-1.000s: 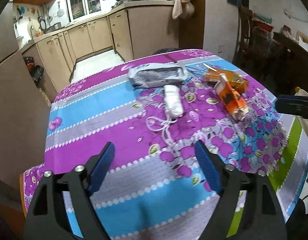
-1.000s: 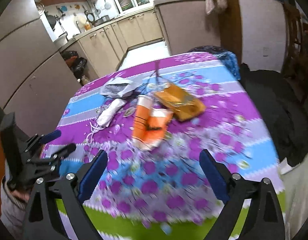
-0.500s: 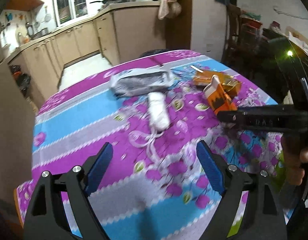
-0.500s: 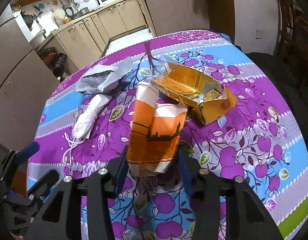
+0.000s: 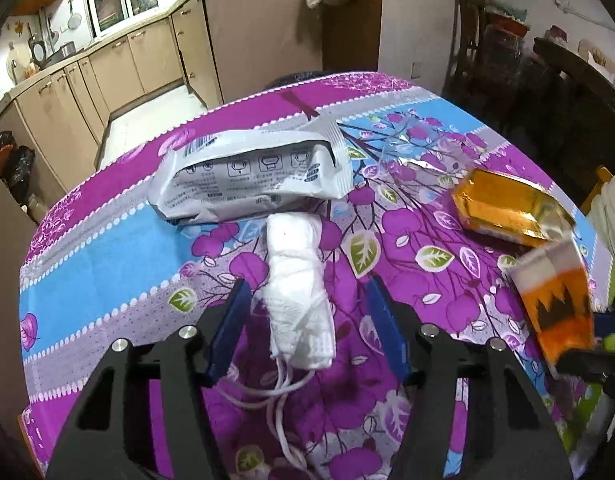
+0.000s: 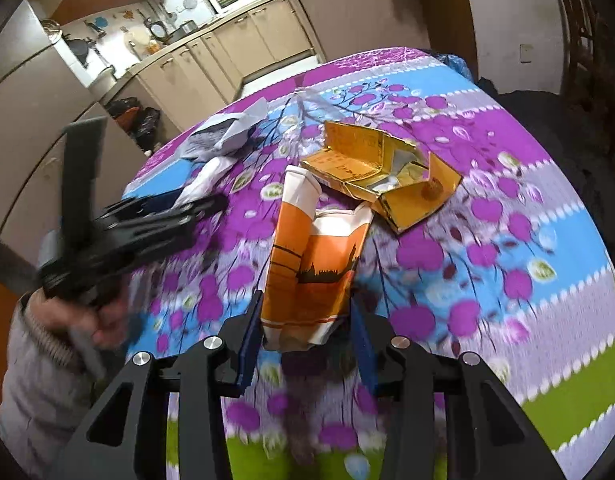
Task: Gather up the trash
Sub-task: 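Grasp the white cable with the left gripper while right grasps the orange wrapper, then carry the cable and orange wrapper over the white bucket with both grippers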
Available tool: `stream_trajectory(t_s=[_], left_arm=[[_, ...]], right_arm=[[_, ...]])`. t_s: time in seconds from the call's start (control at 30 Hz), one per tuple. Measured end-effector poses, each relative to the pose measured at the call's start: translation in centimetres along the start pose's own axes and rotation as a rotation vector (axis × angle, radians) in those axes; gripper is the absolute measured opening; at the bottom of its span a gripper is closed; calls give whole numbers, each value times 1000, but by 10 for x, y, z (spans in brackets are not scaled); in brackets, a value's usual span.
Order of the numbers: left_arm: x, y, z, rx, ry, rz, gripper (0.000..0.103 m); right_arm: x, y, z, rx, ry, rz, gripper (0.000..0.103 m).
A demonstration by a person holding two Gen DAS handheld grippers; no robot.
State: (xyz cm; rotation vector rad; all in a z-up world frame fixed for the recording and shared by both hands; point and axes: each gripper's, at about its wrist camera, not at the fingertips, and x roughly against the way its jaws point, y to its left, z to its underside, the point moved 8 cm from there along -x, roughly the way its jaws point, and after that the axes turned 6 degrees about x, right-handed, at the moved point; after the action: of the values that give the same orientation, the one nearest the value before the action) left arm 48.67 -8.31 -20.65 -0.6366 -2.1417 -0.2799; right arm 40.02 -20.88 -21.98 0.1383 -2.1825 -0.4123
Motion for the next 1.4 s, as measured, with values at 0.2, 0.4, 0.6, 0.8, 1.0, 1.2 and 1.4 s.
stream_trajectory(t_s=[0.2, 0.4, 0.6, 0.8, 1.0, 1.2, 1.4], left_arm=[[7, -4, 5, -12, -13, -17, 26], [24, -9, 27, 6, -19, -30, 24], [49, -23, 50, 21, -32, -66, 24], [84, -53, 54, 47, -74, -79, 24], [97, -92, 48, 0, -117, -136, 24], [103, -133, 41, -56, -131, -135, 24], [112, -186, 24, -130, -165, -98, 24]], right_arm=[[14, 4, 10, 34, -10, -88, 42], [41, 3, 28, 102, -12, -86, 42], [60, 7, 75, 65, 42, -163, 42], [107, -4, 81, 51, -51, -97, 42], [155, -28, 70, 62, -115, 15, 42], [197, -86, 66, 2, -132, 160, 43], [247, -141, 65, -37, -170, 286, 43]])
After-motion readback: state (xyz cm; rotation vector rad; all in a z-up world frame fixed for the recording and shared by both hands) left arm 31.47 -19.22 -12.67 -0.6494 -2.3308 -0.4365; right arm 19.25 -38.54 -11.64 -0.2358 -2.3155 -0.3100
